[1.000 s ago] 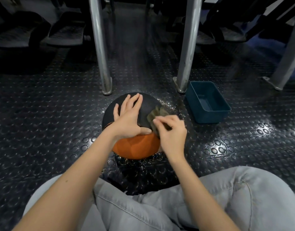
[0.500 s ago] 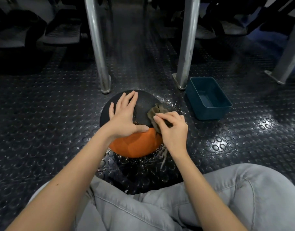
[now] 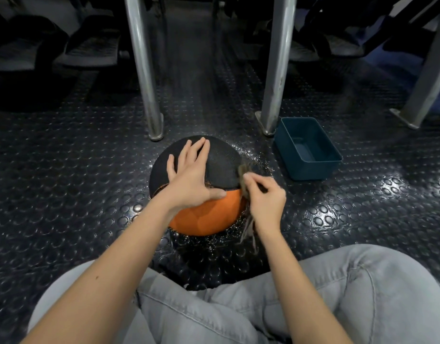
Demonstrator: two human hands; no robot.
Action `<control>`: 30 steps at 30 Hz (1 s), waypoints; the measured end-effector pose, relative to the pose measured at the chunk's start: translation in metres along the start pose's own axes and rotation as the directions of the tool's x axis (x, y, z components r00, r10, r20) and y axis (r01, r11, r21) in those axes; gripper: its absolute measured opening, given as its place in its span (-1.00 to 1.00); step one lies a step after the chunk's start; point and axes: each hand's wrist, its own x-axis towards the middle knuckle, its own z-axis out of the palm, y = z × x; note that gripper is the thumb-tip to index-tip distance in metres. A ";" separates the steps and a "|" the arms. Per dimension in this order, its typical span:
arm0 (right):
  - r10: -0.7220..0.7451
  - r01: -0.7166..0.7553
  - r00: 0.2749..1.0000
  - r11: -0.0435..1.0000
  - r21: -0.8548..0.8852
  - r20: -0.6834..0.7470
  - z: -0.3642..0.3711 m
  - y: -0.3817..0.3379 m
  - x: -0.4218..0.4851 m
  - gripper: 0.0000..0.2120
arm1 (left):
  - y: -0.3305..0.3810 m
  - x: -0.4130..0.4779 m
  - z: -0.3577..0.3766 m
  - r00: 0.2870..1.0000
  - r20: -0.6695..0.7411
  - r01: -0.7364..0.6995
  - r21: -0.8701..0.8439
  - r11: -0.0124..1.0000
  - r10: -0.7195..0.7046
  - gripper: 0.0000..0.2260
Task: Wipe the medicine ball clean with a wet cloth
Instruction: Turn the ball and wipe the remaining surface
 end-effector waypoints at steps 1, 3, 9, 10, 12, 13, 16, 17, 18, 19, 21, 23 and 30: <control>0.064 -0.064 0.998 0.998 0.001 0.009 -0.002 0.001 0.010 -0.88 | 0.001 -0.001 0.000 1.000 0.003 0.009 -0.002 1.000 -0.009 -0.01; 0.107 -0.106 0.994 0.994 -0.010 0.015 -0.001 0.001 0.014 -0.85 | 0.002 0.001 0.000 1.000 0.003 0.016 0.001 1.000 -0.016 -0.01; -0.181 0.182 0.983 0.979 -0.090 0.023 0.004 -0.005 -0.027 -0.95 | -0.002 0.000 -0.003 1.000 -0.005 0.013 -0.013 1.000 -0.013 -0.02; -0.151 0.151 0.989 0.987 -0.060 0.007 0.004 -0.004 -0.021 -0.95 | 0.000 0.001 -0.003 1.000 -0.003 0.018 -0.009 1.000 -0.018 -0.03; -0.050 0.051 0.998 0.999 0.016 -0.028 0.006 -0.003 -0.003 -0.94 | 0.003 0.005 0.000 0.999 -0.005 0.036 0.017 0.999 -0.036 -0.03; 0.018 -0.017 0.999 0.999 0.036 -0.037 0.007 -0.004 0.009 -0.95 | 0.006 0.007 0.001 0.999 -0.002 0.043 0.034 0.998 -0.043 -0.04; 0.150 -0.150 0.988 0.989 0.012 -0.034 0.010 -0.009 0.027 -0.88 | 0.009 0.011 0.002 0.998 0.014 0.067 0.051 0.996 -0.067 -0.03; 0.127 -0.128 0.991 0.992 -0.021 -0.028 0.010 -0.010 0.025 -0.89 | 0.008 0.010 0.002 0.997 0.013 0.076 0.048 0.996 -0.077 -0.03; 0.074 -0.075 0.997 0.996 -0.049 -0.019 0.009 -0.011 0.019 -0.90 | 0.006 0.010 0.000 0.997 0.007 0.078 0.043 0.996 -0.078 -0.03; -0.002 0.002 1.000 0.997 -0.077 0.000 0.008 -0.012 0.010 -0.92 | 0.004 0.009 -0.001 0.997 0.001 0.074 0.034 0.997 -0.074 -0.03; -0.131 0.135 0.990 0.984 -0.119 0.045 0.006 -0.009 -0.008 -0.93 | 0.000 0.006 -0.003 0.999 -0.005 0.051 0.014 0.999 -0.051 -0.03; -0.115 0.117 0.993 0.986 -0.115 0.024 0.005 -0.003 -0.001 -0.93 | -0.002 0.003 -0.003 1.000 0.003 0.026 -0.004 1.000 -0.026 -0.03; -0.015 0.015 1.000 0.998 -0.061 0.003 0.009 -0.004 0.004 -0.93 | -0.001 0.004 -0.001 1.000 -0.007 0.028 0.007 1.000 -0.028 -0.04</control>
